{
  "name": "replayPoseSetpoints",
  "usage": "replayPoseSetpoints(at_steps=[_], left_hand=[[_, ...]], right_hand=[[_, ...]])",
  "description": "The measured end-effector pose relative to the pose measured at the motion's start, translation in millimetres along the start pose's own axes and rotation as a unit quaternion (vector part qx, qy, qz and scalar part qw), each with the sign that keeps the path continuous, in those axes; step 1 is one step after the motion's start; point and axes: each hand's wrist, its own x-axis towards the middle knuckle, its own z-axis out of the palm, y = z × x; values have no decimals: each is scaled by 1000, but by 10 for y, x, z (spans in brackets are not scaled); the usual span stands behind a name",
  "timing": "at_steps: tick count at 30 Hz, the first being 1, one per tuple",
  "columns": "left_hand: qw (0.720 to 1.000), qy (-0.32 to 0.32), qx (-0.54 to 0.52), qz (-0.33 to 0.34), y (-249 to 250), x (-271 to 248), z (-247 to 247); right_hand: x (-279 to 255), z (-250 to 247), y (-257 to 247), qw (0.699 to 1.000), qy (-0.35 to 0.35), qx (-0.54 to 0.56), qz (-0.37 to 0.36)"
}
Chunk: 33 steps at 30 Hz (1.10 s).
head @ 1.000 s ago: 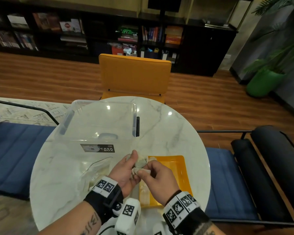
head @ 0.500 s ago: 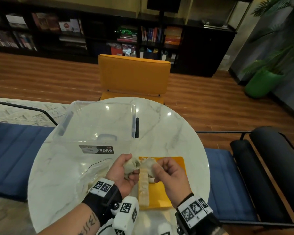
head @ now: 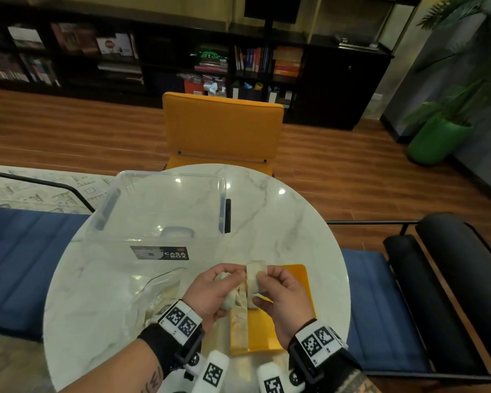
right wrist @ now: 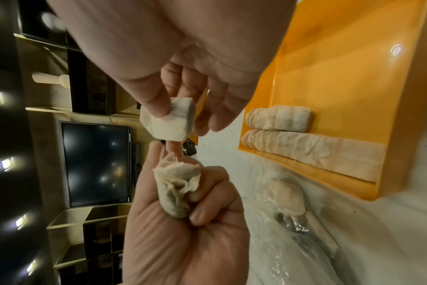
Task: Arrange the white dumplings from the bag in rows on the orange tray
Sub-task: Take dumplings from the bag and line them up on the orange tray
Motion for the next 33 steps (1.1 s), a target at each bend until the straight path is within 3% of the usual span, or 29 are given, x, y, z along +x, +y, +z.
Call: replayPoseSetpoints(at_steps=[5,7,11,15,18,21,25,28,33], left_hand=[[978,27,191,79,-52,38,-18],[961,30,251,109,-80,74,-45],[938,26,328,106,-160,174,-99],[923,6,373,96,-226,242,-135],[902,57,418,89,-278,330,-259],[874,90,474,59,-329,379,-349],[837,79,540,48,-387,421,-331],[826,73,557,36,-417,458,-301],[820,73,567,23,-438,478,-309]], right_hand=[[-3,-45,55,999,-6,-33,-10],[21,-91,97,996,-2,-89,-21],[147,-261,147,964,-21,-249,-90],[273,-375,130,895,-79,-426,-107],[387,-446,86,850,-85,-509,-103],[515,-529,118,779,-106,-617,-46],[586,-506,246,686,-167,-708,11],[680,-451,309,679,-161,-716,26],[876,-356,340,707,-90,-701,24]])
